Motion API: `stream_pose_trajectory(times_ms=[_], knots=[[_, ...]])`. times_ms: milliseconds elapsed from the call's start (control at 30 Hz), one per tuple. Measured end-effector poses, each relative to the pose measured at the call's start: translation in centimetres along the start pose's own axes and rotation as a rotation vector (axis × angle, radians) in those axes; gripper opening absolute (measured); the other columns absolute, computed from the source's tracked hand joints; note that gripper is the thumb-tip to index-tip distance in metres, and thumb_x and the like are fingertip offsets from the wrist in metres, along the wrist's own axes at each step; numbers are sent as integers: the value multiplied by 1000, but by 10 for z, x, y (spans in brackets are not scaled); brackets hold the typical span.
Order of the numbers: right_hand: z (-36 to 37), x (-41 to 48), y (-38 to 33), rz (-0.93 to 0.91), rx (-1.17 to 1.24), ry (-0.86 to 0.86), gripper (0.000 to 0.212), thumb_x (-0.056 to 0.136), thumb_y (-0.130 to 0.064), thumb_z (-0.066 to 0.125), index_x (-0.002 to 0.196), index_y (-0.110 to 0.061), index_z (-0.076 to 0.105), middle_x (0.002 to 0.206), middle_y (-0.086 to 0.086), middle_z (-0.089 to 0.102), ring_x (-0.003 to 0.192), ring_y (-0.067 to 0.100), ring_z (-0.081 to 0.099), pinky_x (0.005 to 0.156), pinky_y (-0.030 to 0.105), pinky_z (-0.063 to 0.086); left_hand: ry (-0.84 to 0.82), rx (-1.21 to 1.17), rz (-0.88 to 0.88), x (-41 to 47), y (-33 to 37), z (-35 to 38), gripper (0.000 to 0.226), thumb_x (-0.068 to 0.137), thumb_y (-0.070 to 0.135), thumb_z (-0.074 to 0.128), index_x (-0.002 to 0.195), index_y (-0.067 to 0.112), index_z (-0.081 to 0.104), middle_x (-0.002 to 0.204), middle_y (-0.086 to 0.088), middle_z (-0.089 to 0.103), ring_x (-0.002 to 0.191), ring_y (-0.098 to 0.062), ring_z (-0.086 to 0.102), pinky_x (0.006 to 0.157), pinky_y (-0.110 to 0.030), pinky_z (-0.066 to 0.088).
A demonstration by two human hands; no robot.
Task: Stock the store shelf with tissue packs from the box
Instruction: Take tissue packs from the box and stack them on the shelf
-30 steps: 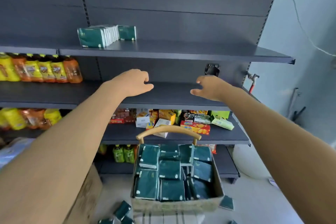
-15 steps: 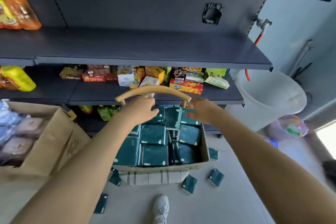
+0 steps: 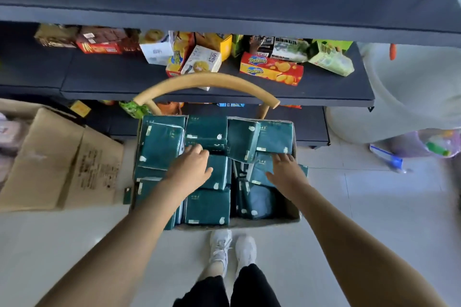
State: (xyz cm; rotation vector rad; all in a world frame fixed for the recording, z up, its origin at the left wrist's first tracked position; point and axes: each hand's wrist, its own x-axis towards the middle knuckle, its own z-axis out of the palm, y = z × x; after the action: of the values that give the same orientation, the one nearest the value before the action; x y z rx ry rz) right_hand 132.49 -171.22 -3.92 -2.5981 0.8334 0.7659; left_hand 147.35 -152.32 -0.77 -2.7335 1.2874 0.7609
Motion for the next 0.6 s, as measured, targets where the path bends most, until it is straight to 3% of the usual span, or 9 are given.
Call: stream_pose_trajectory(times_ms=[167, 433, 600], knots=[[33, 20, 7, 25, -1, 34, 70, 90, -39, 57, 144, -6, 27, 144, 11, 32, 132, 28, 32, 108, 37, 30, -43, 44, 5, 24, -9, 21, 45, 92, 32, 57, 128, 7, 47, 131, -7, 44, 122, -23, 40, 99, -35, 40], [32, 29, 17, 35, -53, 100, 67, 76, -53, 66, 129, -18, 46, 130, 6, 38, 120, 25, 36, 103, 36, 30, -110, 161, 3, 41, -14, 29, 64, 82, 34, 69, 133, 9, 40, 130, -5, 45, 121, -22, 41, 102, -31, 34], [31, 28, 21, 15, 41, -36, 65, 74, -50, 71, 121, -16, 43, 125, 2, 53, 121, 21, 45, 103, 34, 29, -178, 238, 11, 49, -17, 25, 66, 80, 47, 67, 131, 11, 45, 129, -3, 47, 121, -21, 42, 103, -31, 32]])
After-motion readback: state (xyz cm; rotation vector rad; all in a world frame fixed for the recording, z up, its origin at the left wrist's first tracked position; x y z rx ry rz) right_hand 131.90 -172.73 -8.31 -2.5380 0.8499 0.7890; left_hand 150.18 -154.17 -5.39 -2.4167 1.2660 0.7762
